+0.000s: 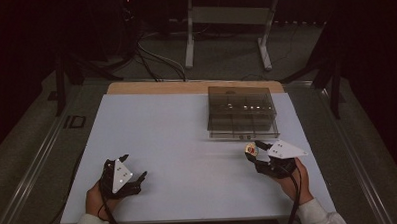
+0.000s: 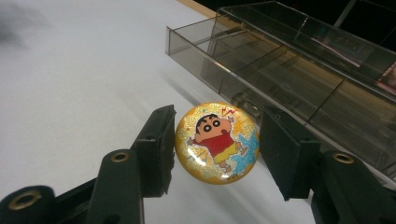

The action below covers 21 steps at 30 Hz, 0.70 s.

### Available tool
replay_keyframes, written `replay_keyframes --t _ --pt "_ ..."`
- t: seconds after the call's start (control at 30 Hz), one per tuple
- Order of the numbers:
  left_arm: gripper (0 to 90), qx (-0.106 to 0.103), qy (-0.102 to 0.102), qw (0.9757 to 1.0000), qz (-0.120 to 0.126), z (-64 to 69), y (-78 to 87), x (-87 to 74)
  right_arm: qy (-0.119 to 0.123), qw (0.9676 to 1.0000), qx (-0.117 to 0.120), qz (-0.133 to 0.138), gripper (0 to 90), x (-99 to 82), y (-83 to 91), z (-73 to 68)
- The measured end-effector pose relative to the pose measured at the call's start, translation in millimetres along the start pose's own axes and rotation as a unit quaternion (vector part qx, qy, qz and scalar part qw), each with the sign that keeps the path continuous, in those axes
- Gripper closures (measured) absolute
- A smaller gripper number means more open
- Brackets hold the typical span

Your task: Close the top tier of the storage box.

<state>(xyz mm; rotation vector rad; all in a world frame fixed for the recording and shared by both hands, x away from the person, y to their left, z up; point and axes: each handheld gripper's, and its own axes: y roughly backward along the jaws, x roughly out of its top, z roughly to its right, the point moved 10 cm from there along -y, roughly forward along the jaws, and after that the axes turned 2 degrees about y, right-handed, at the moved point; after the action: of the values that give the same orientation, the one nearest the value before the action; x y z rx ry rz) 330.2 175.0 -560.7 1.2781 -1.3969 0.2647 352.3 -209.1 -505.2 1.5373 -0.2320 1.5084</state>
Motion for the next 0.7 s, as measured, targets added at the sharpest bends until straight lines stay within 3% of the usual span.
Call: replay_keyframes --t 0.7 --pt "19.9 0.002 0.000 1.0000 -0.002 -0.4 0.0 -0.5 0.003 0.9999 -0.004 0.012 46.6 10.7 0.3 3.1"
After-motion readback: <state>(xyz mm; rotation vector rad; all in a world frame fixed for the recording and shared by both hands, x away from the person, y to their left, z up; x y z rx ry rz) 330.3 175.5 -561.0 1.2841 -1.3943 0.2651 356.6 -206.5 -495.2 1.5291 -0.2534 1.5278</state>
